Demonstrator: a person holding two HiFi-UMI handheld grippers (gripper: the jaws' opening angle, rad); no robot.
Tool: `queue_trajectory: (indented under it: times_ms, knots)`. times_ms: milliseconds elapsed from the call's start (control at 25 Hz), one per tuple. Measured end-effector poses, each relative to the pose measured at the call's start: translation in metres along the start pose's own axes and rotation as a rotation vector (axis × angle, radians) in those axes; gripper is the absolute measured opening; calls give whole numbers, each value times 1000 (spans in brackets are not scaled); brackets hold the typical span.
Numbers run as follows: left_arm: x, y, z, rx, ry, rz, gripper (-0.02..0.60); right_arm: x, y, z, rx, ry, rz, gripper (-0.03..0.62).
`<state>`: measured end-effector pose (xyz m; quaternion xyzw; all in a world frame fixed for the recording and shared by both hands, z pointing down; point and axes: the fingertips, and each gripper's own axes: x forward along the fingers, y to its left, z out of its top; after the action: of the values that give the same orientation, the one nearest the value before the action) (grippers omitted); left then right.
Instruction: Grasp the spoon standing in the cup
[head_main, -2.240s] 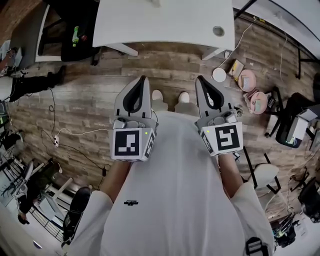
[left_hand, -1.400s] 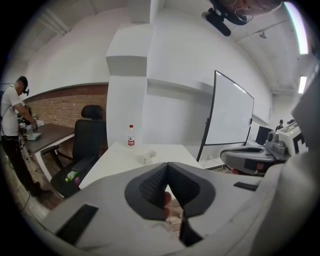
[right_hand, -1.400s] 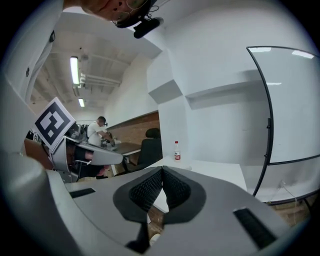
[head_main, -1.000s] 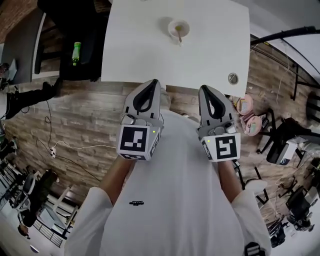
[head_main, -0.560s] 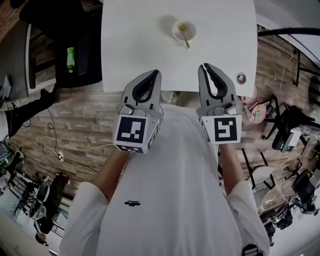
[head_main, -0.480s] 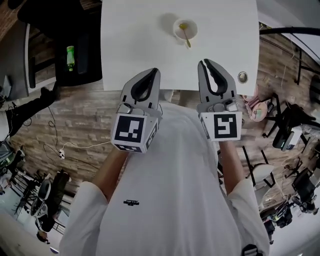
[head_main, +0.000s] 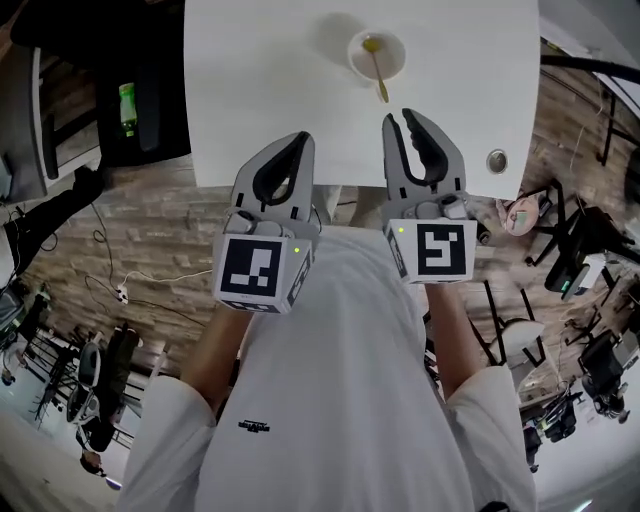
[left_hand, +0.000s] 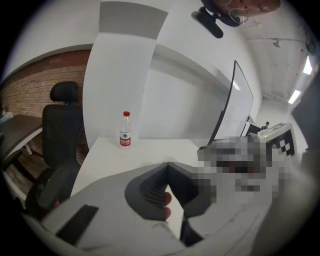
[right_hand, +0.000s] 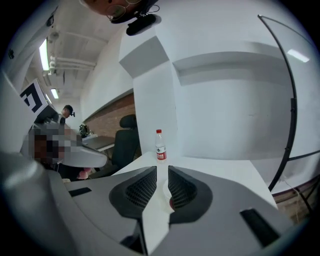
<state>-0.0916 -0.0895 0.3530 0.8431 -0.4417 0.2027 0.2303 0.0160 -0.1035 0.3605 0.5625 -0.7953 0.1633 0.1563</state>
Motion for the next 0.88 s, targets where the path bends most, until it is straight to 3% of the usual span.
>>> queue_trajectory:
  times_ms: [200, 360, 880]
  knots:
    - [21, 16, -19, -44, 44, 38, 1, 22, -14, -25, 11, 49, -9, 63]
    - [37, 26, -38, -96, 84, 34, 1, 41, -17, -50, 19, 91, -7, 114]
    - [47, 28, -62, -121, 119, 51, 2, 76, -29, -86, 15, 160, -78, 113]
